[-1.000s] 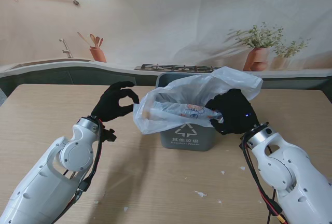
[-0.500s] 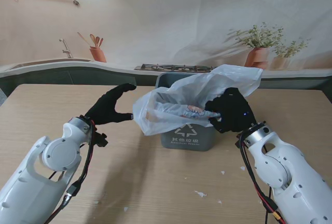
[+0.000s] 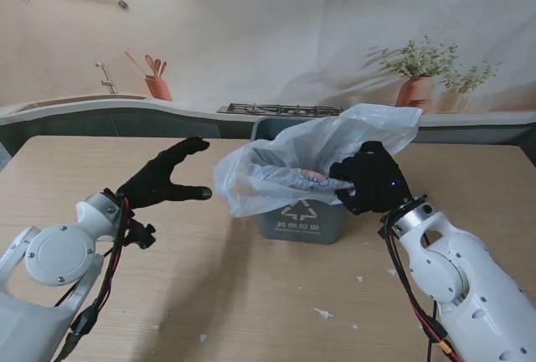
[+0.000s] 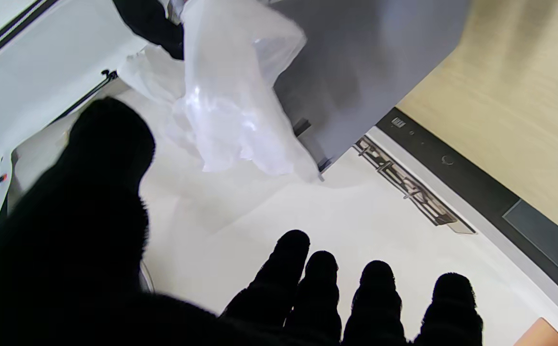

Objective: Fit the garbage bag over the bin

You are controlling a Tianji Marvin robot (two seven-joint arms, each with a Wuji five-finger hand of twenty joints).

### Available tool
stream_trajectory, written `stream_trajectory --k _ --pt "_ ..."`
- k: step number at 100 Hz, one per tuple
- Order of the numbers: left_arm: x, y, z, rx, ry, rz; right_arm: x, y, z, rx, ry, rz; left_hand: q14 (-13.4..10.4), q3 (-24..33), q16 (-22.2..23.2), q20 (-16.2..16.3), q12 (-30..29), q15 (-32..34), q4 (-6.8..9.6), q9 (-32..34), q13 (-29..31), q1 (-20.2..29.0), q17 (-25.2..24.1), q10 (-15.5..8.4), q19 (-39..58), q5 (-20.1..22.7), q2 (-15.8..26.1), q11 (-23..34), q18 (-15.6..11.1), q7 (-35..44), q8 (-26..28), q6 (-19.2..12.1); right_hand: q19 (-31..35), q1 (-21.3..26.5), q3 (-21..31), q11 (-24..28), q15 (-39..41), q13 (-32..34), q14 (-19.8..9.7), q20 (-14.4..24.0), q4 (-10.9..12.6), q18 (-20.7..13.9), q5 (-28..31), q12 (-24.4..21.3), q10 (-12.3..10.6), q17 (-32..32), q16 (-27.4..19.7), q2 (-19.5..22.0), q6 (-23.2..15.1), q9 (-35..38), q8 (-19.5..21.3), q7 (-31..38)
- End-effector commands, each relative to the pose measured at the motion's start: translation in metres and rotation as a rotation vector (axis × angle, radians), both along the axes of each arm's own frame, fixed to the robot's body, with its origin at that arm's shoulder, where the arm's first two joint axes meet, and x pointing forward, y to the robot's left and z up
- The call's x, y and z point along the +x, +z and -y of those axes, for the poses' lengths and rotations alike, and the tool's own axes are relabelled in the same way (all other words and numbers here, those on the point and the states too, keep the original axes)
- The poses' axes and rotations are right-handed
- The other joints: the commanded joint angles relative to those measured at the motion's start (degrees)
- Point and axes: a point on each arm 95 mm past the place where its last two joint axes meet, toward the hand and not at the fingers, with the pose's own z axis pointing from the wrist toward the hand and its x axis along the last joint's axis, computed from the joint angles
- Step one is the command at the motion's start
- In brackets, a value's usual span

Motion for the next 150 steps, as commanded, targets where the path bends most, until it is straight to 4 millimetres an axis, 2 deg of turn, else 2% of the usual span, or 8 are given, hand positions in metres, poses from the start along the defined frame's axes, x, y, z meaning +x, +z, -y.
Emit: stream_trajectory --k 1,46,62,82,98,112,127,150 --pt "0.002 0.011 0.017 -0.035 -0.003 0.024 -0.002 -0.009 -0.002 -0.009 0.002 -0.031 -0.40 -6.58 2.72 0.59 -0.62 0.39 -0.14 0.57 -1.35 -2.28 -1.01 1.66 -0.58 1.85 3.88 2.56 0.60 -0.61 -0.04 1.16 0.94 2.50 3.73 1.71 2.96 3.04 -0.06 -1.07 -1.55 2.31 1.81 0.62 0.78 0.75 1.01 -0.35 -2.78 1.26 1.21 1.85" --pt "0.041 0.012 0.047 0.215 0.089 0.100 -0.003 -0.010 0.000 -0.012 0.005 -0.030 1.53 -12.37 6.15 4.21 0.02 5.68 1.54 2.90 -0.06 0.73 -1.20 3.48 0.62 5.11 4.21 11.81 2.16 5.58 3.53 2.88 1.22 2.54 3.79 1.86 3.05 3.20 -0.11 -1.37 -1.61 2.36 1.96 1.09 0.91 0.82 0.95 -0.42 -2.73 1.34 1.39 1.76" --pt "0.050 0.008 0.052 0.253 0.096 0.111 -0.003 -0.011 0.000 -0.015 0.009 -0.032 2.40 -8.53 7.69 5.07 3.64 9.69 1.48 3.80 1.27 1.16 -0.87 3.95 0.86 7.54 2.68 18.48 2.39 10.67 6.25 2.85 1.33 2.50 3.81 1.86 3.06 3.33 -0.18 -1.46 -1.63 2.40 2.05 1.20 0.92 0.91 0.92 -0.51 -2.73 1.45 1.41 1.75" --pt "0.056 0.006 0.054 0.333 0.069 0.099 -0.002 -0.011 0.001 -0.013 0.011 -0.031 2.75 9.80 8.15 5.41 6.33 15.61 3.72 11.99 5.55 4.87 0.52 2.94 1.10 14.30 -1.12 22.65 2.99 18.78 10.87 -0.01 1.37 2.65 4.00 1.85 3.05 3.75 -0.08 -1.64 -1.62 2.41 2.26 1.32 1.17 0.96 0.85 -0.73 -2.80 1.82 1.39 1.74" --pt "0.060 0.002 0.056 0.341 0.073 0.114 -0.002 -0.011 0.000 -0.013 0.020 -0.034 2.34 18.11 8.47 5.30 8.36 20.03 2.95 21.39 11.59 10.64 1.60 -0.07 1.39 25.36 -0.39 25.53 3.22 24.02 12.81 -4.37 1.41 2.61 4.08 1.80 2.99 3.84 -0.18 -1.76 -1.63 2.54 2.30 1.44 1.17 1.04 0.79 -0.76 -2.81 1.88 1.35 1.71" --pt "0.063 0.000 0.057 0.349 0.076 0.123 -0.002 -0.011 0.000 -0.012 0.027 -0.034 2.47 15.25 8.16 5.09 8.76 22.50 -1.41 27.89 15.08 17.93 2.52 -0.95 1.62 29.68 -3.58 26.67 3.41 30.09 9.93 -7.90 1.41 2.61 4.12 1.71 2.97 3.83 -0.18 -1.85 -1.64 2.56 2.36 1.49 1.04 1.04 0.77 -0.83 -2.93 1.86 1.35 1.71" --pt "0.069 0.000 0.059 0.331 0.097 0.161 -0.001 -0.011 0.000 -0.014 0.031 -0.035 2.73 16.11 8.62 5.05 14.42 26.43 -1.61 40.99 21.49 22.70 4.55 -1.63 2.34 36.70 -3.77 24.76 4.08 41.16 8.37 -12.10 1.48 2.66 4.20 1.66 2.97 3.98 -0.23 -1.93 -1.64 2.53 2.42 1.55 1.04 1.13 0.73 -0.91 -3.00 1.92 1.38 1.73" --pt "0.077 0.011 0.054 0.314 0.119 0.238 -0.001 -0.011 0.000 -0.018 0.034 -0.039 3.10 15.45 9.08 5.85 17.16 28.16 -1.32 42.10 22.77 22.55 6.10 -1.43 3.47 35.22 -0.96 23.13 4.71 42.83 12.26 -12.90 1.68 3.09 4.85 2.09 3.10 5.09 -0.15 -2.05 -1.42 2.66 2.80 2.18 1.90 1.71 0.68 -0.99 -2.45 2.74 1.65 2.10"
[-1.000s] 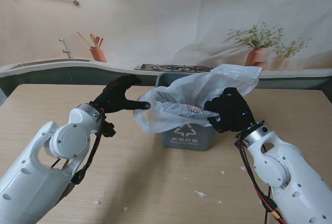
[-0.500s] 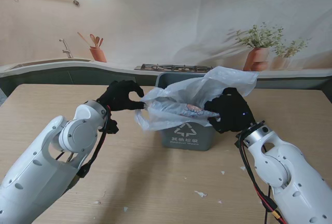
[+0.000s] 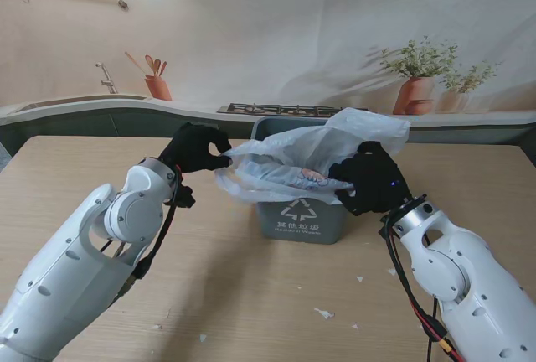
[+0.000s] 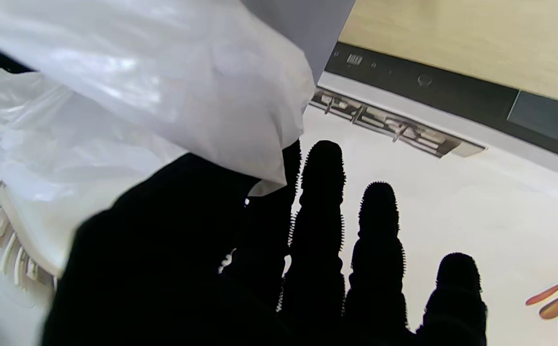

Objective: Fit the garbage bag over the bin

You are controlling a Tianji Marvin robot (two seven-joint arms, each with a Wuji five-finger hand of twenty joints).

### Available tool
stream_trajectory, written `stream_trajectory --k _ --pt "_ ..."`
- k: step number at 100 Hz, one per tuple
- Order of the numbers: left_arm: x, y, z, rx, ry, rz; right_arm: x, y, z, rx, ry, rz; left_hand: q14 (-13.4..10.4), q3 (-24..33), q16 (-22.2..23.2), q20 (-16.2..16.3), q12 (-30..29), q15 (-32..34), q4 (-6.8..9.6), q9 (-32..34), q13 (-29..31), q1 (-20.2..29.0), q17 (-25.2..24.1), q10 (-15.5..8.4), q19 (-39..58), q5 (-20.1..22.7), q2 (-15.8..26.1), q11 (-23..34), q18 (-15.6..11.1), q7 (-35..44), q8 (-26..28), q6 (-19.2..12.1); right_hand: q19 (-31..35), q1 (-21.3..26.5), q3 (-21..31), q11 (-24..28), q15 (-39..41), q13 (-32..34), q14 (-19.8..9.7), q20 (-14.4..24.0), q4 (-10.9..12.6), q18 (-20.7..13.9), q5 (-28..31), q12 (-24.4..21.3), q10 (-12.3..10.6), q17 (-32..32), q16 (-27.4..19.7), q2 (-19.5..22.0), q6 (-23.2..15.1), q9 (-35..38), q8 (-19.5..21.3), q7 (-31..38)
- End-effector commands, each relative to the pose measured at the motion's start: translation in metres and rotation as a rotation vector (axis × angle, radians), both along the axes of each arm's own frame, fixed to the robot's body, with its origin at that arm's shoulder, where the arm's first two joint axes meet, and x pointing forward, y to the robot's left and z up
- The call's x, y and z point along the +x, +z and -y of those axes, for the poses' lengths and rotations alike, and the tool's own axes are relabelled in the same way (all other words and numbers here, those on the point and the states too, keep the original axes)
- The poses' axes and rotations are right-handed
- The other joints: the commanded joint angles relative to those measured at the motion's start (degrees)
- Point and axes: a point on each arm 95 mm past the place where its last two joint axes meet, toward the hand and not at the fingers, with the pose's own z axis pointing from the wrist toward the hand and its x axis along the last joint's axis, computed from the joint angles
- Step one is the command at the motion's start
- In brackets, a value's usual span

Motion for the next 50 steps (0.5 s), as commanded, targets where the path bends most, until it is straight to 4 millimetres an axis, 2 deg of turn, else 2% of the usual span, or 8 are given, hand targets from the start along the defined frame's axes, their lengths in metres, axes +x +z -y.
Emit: stream_trajectory --k 1,24,50 --pt "0.003 0.008 -0.003 -0.006 0.004 0.028 -0.002 -0.011 -0.002 -0.010 0.004 -0.039 0.22 0.76 1.23 1.67 1.39 1.47 -1.67 0.61 0.86 2.81 0.18 -1.68 1.41 0.18 2.11 -0.42 1.69 3.04 2.27 -2.10 1.72 3.02 4.29 2.07 1.77 3.70 -0.17 -0.91 -1.39 2.67 2.79 1.05 1.70 1.50 0.64 -1.08 -3.15 1.21 1.58 2.21" --pt "0.010 0.017 -0.020 0.042 0.016 0.103 -0.001 -0.011 -0.003 -0.010 0.007 -0.045 0.06 -1.83 2.22 3.39 3.27 2.41 -2.08 -2.48 -0.92 4.32 0.59 -1.35 2.42 -4.53 5.54 0.67 1.35 5.31 7.57 -1.82 1.90 3.16 6.99 2.38 3.19 4.43 -0.61 -1.30 -1.06 2.51 2.15 3.48 2.58 1.68 1.06 -0.69 -3.27 1.34 4.25 2.61" --pt "0.024 0.005 -0.030 0.063 0.037 0.070 0.000 -0.011 -0.002 -0.014 0.014 -0.053 -0.24 -3.10 2.25 4.26 3.16 2.36 -2.26 -3.45 -1.53 4.75 0.95 -2.08 2.91 -5.24 6.09 0.95 1.30 5.63 7.66 -2.55 1.94 3.07 7.63 2.39 3.67 4.47 -0.49 -1.51 -1.33 2.59 2.09 4.43 2.52 1.62 1.19 -0.93 -3.23 1.26 5.59 2.32"
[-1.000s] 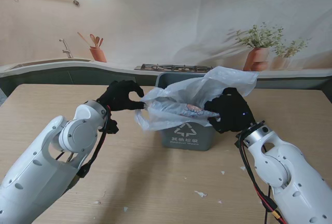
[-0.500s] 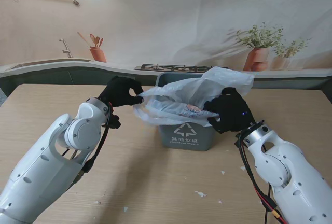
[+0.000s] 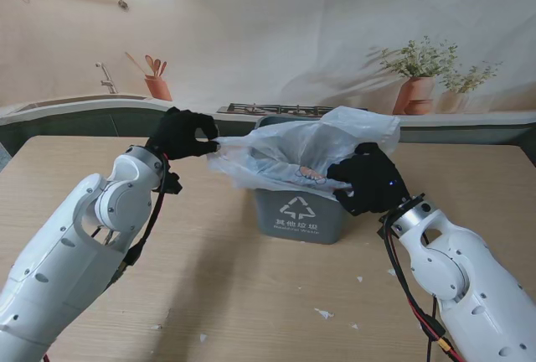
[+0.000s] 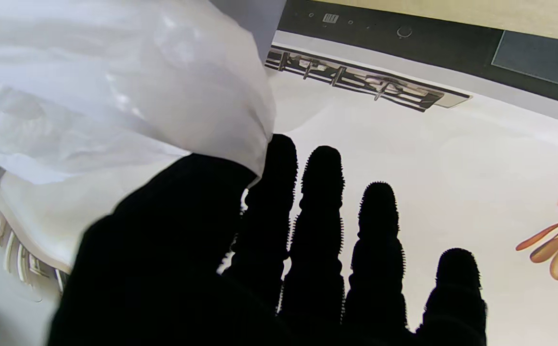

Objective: Fit the garbage bag over the bin

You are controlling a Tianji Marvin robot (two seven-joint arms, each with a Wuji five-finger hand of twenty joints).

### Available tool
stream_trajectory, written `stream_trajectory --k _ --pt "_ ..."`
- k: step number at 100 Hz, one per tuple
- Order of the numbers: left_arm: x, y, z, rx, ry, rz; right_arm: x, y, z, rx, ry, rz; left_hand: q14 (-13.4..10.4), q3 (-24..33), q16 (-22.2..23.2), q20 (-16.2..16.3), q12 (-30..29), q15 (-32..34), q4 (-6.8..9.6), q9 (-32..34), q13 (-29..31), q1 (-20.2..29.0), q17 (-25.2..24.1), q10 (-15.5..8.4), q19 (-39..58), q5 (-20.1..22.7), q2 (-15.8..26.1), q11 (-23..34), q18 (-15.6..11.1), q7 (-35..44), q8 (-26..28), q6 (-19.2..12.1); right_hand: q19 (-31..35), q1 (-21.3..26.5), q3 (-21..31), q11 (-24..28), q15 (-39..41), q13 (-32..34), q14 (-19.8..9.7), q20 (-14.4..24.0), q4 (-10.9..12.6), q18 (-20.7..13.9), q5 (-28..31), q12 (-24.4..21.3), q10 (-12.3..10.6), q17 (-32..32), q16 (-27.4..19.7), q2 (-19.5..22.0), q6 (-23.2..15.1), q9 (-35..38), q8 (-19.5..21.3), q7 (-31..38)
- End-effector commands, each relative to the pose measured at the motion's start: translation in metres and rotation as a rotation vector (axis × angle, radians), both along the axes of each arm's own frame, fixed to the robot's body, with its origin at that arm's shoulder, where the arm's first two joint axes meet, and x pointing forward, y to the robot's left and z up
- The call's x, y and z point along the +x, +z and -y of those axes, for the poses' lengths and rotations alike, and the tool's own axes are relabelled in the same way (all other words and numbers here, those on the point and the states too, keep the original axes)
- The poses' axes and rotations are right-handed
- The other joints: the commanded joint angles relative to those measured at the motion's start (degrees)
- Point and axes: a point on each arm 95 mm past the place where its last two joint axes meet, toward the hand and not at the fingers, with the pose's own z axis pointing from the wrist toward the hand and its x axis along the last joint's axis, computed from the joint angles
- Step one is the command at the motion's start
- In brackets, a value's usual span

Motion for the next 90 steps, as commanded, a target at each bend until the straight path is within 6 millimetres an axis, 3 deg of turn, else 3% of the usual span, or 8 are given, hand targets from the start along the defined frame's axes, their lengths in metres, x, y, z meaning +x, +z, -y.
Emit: stream_trajectory --k 1,53,90 --pt "0.005 -0.006 -0.005 0.014 0.010 -0.027 -0.002 -0.011 0.000 -0.013 0.002 -0.040 -0.25 2.34 0.93 1.27 0.49 0.92 -0.87 -0.69 -1.05 4.79 0.26 -2.09 2.01 -0.86 2.22 0.90 1.24 1.70 0.37 -2.02 1.79 3.10 6.66 1.77 1.36 2.42 -0.52 -1.05 -1.19 2.89 1.81 0.89 1.36 0.08 0.42 -0.94 -4.69 1.18 2.67 2.88" --pt "0.016 -0.074 0.010 0.020 0.025 -0.196 0.000 -0.013 -0.001 -0.019 0.008 -0.072 -0.14 1.15 0.89 1.62 0.20 0.85 -1.48 -2.15 -1.41 5.26 0.35 -2.29 1.79 -1.68 3.27 1.26 1.11 1.68 -0.04 -2.17 1.53 3.15 7.74 2.13 2.30 1.37 -0.50 -1.30 -1.71 2.82 0.29 3.60 1.18 -0.45 0.87 -0.05 -3.35 -0.22 5.62 3.24" --pt "0.017 -0.079 0.011 0.013 0.039 -0.206 0.002 -0.013 0.002 -0.027 0.031 -0.092 -0.26 -0.56 1.05 2.36 -0.06 1.15 -1.52 -3.63 -1.69 5.65 0.71 -3.13 2.23 -2.83 4.44 2.16 0.96 2.12 0.53 -2.77 1.26 3.23 8.67 1.91 2.21 0.88 -0.85 -1.35 -1.98 2.82 0.02 4.35 0.58 -0.69 0.91 -0.24 -3.69 -0.54 7.25 3.23"
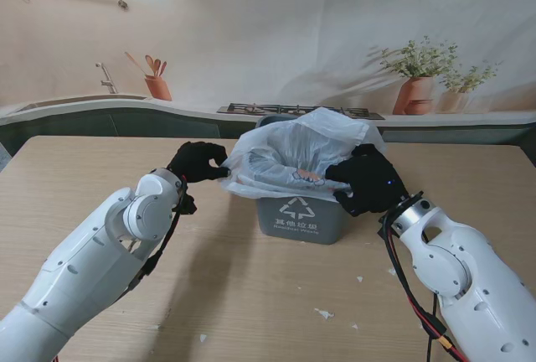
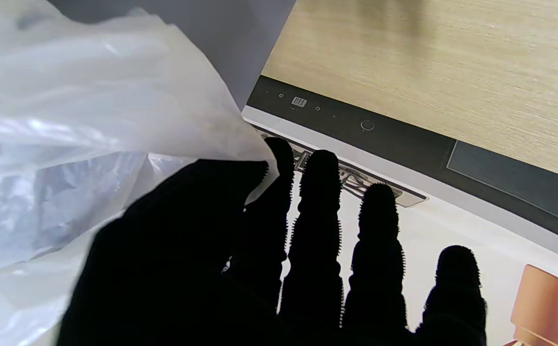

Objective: Fit the garbage bag over the bin

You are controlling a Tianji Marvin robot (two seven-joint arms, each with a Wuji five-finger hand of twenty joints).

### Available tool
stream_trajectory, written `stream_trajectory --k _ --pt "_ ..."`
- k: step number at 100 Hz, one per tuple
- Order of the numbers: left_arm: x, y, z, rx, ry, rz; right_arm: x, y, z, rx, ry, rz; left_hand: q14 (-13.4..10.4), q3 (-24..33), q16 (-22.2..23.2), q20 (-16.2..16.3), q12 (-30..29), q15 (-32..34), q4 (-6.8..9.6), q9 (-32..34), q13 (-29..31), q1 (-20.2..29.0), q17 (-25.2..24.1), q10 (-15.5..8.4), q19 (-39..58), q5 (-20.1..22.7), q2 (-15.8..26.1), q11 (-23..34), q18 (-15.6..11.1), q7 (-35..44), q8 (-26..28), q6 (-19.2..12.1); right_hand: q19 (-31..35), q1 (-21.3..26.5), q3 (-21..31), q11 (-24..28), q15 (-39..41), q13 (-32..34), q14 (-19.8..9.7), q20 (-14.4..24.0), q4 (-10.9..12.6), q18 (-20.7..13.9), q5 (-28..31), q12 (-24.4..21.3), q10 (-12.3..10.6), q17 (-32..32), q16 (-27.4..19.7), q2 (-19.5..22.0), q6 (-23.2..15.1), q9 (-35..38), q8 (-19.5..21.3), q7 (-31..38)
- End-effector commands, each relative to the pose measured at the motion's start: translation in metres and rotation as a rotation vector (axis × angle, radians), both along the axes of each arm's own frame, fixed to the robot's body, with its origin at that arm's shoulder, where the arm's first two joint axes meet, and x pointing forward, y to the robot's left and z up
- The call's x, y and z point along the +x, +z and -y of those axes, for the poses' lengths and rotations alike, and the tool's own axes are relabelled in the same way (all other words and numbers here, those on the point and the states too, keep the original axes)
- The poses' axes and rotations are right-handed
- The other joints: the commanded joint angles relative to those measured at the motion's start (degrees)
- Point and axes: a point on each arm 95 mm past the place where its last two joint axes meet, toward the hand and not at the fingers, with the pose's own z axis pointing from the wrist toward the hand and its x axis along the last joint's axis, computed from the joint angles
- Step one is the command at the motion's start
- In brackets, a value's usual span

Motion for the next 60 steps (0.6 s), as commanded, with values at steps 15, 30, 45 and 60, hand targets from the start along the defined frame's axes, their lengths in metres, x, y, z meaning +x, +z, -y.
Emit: stream_trajectory --k 15,30,45,60 --pt "0.000 -0.003 -0.005 -0.033 0.072 -0.039 0.000 -0.013 0.003 -0.024 0.025 -0.061 0.08 0.25 1.09 1.90 -0.06 1.26 -1.34 -1.34 -1.37 5.49 0.16 -1.83 1.78 -1.01 1.41 1.19 0.88 1.81 0.59 -1.22 0.34 3.42 6.61 1.72 0.39 0.37 -1.00 -1.37 -1.21 3.24 1.36 1.24 0.56 -0.94 0.11 -0.38 -4.95 -0.76 2.77 3.43" --pt "0.002 0.000 -0.012 -0.033 0.113 -0.041 0.001 -0.013 0.004 -0.030 0.030 -0.067 0.23 -0.18 1.21 2.45 -0.11 1.51 -1.21 -1.48 -1.44 5.78 0.45 -1.71 2.18 -1.02 1.50 1.43 0.97 1.78 0.50 -0.97 0.14 3.36 6.82 1.60 0.43 0.26 -1.06 -1.41 -1.40 3.24 1.40 1.45 0.47 -0.90 0.17 -0.41 -5.17 -0.79 3.32 3.26" --pt "0.003 0.002 -0.018 -0.024 0.137 -0.035 0.002 -0.013 0.005 -0.036 0.030 -0.070 0.47 -0.44 1.27 2.86 -0.26 1.66 -1.11 -2.04 -1.74 5.82 0.60 -1.46 2.40 -1.14 1.52 1.59 1.04 1.41 0.09 -0.58 0.09 3.20 6.69 1.51 0.36 -0.02 -1.18 -1.39 -1.49 3.24 1.36 1.62 0.38 -0.89 0.19 -0.19 -5.27 -0.96 3.71 3.00" --pt "-0.003 0.009 -0.020 -0.056 0.125 -0.037 0.003 -0.013 0.004 -0.033 0.026 -0.065 -0.34 7.08 0.67 4.00 -9.95 -0.67 -0.22 -16.67 -7.24 -5.86 -0.69 -0.87 1.62 -7.73 0.73 2.46 0.42 -14.68 -5.48 4.86 0.04 3.14 6.46 1.44 0.38 -0.01 -1.07 -1.36 -1.46 3.27 1.14 1.67 0.15 -0.90 0.24 0.10 -5.14 -0.93 4.04 2.71"
